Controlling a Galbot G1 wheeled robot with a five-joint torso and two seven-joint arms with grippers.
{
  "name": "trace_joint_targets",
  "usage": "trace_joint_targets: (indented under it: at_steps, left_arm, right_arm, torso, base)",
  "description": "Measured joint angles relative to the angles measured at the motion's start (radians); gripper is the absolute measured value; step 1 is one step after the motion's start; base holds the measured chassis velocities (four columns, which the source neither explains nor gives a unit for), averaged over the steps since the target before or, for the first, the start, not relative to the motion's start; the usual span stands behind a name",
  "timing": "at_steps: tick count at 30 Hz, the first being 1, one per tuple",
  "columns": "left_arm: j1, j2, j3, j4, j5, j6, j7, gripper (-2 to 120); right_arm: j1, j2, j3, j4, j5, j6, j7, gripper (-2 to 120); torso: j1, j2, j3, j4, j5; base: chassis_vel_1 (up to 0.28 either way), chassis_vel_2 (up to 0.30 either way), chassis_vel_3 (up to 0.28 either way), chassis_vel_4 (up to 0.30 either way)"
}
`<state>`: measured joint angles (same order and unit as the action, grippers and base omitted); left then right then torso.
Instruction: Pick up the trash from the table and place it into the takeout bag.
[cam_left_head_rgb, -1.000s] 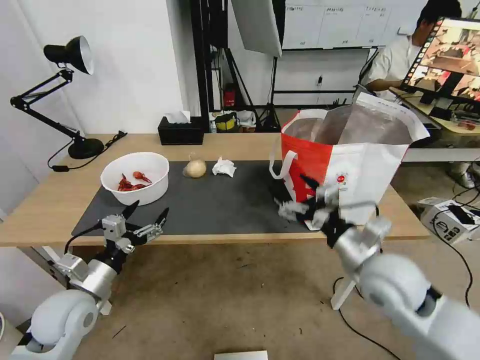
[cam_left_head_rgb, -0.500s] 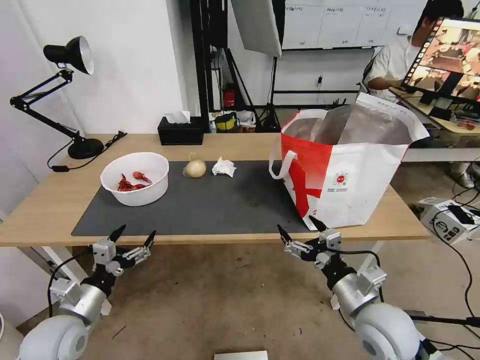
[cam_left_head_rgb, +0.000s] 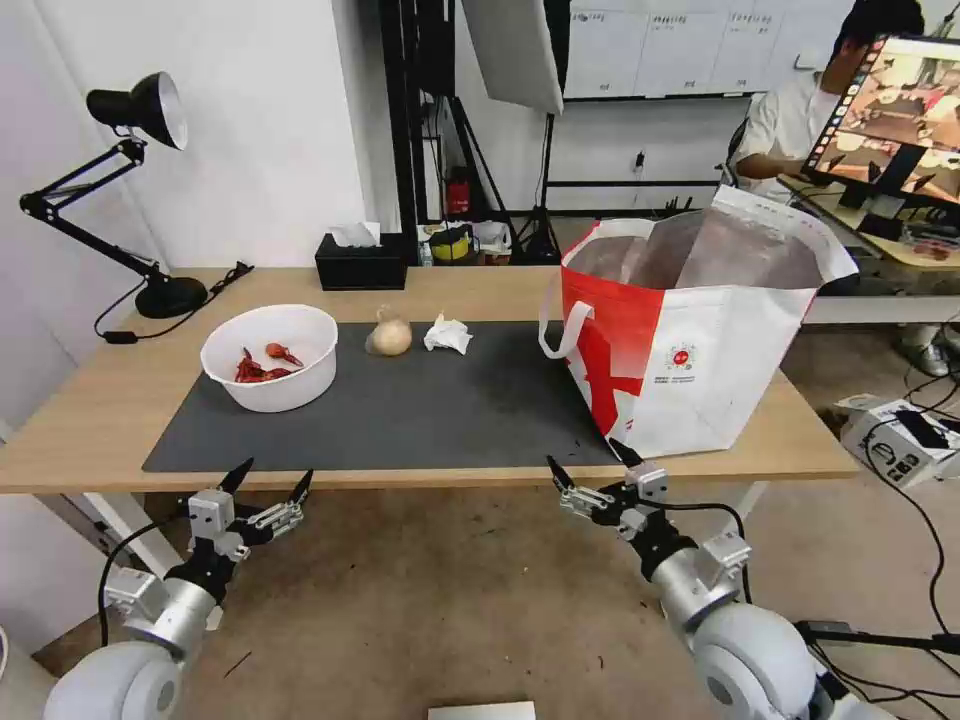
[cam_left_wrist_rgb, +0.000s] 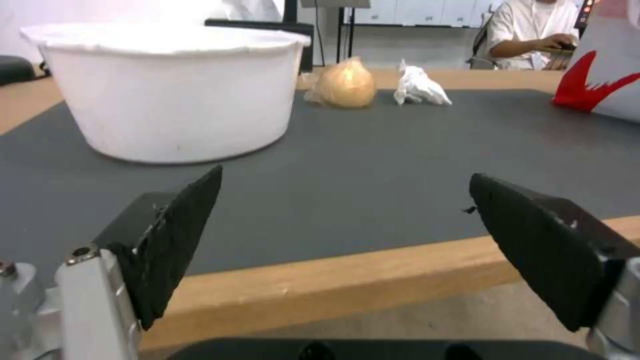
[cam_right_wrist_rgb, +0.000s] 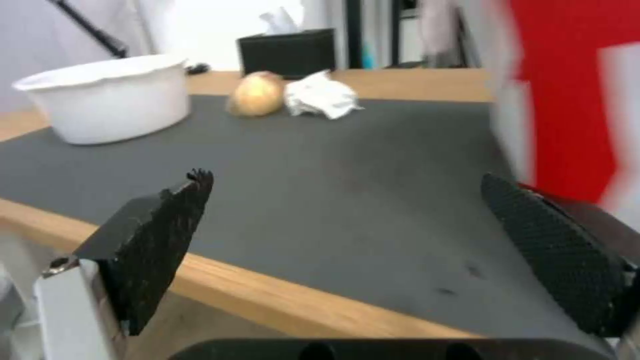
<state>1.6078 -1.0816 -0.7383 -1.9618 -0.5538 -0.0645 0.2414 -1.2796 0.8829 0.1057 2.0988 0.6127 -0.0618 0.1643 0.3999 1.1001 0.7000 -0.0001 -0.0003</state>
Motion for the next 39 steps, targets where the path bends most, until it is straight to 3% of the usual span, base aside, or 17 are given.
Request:
trace_joint_targets:
  at_steps: [5,8,9,12,13,16,26,29,39]
  left_arm:
    - [0.003,-0.002,-0.003,-0.019,-0.001,0.001,-0.004,100]
    - [0.005,-0.005,-0.006,-0.031,-0.001,0.002,-0.006,100]
    - [0.005,-0.005,-0.006,-0.031,-0.001,0.002,-0.006,100]
    - [0.007,-0.013,-0.016,-0.036,0.001,0.003,-0.007,100]
    - [0.007,-0.013,-0.016,-0.036,0.001,0.003,-0.007,100]
    - [0.015,-0.021,-0.032,-0.037,0.002,0.003,-0.008,100]
    - [0.012,-0.023,-0.041,-0.037,0.001,-0.002,-0.007,100]
    - [0.01,-0.025,-0.04,-0.037,0.001,-0.004,-0.007,100]
    - [0.004,-0.024,-0.037,-0.034,-0.001,-0.008,-0.005,100]
  right_arm:
    - [0.265,0.005,-0.193,-0.091,0.055,-0.057,0.03,100]
    - [0.5,0.063,-0.358,-0.186,0.123,-0.103,0.088,100]
    - [0.5,0.063,-0.358,-0.186,0.123,-0.103,0.088,100]
    - [0.702,0.151,-0.484,-0.29,0.183,-0.144,0.155,100]
    - [0.702,0.151,-0.484,-0.29,0.183,-0.144,0.155,100]
    - [0.842,0.244,-0.574,-0.422,0.213,-0.16,0.215,100]
    - [1.002,0.433,-0.605,-0.696,0.261,-0.187,0.27,100]
    - [1.055,0.508,-0.601,-0.829,0.26,-0.192,0.279,100]
    - [1.141,0.628,-0.572,-1.071,0.216,-0.232,0.298,100]
  torso:
    - [0.0,0.0,0.0,0.0004,-0.0002]
    - [0.0,0.0,0.0,0.0002,-0.0001]
    - [0.0,0.0,0.0,0.0002,-0.0001]
    - [0.0,0.0,0.0,0.0004,0.0001]
    - [0.0,0.0,0.0,0.0004,0.0001]
    - [0.0,0.0,0.0,0.0004,0.0001]
    - [0.0,0.0,0.0,0.0003,0.0002]
    - [0.0,0.0,0.0,0.0002,0.0]
    - [0.0,0.0,0.0,0.0001,0.0]
  base:
    - [0.0,0.0,0.0,0.0]
    - [0.0,0.0,0.0,0.0]
    - [0.0,0.0,0.0,0.0]
    - [0.0,0.0,0.0,0.0]
    - [0.0,0.0,0.0,0.0]
    - [0.0,0.0,0.0,0.0]
    - [0.0,0.0,0.0,0.0]
    - [0.0,0.0,0.0,0.0]
    - [0.0,0.0,0.0,0.0]
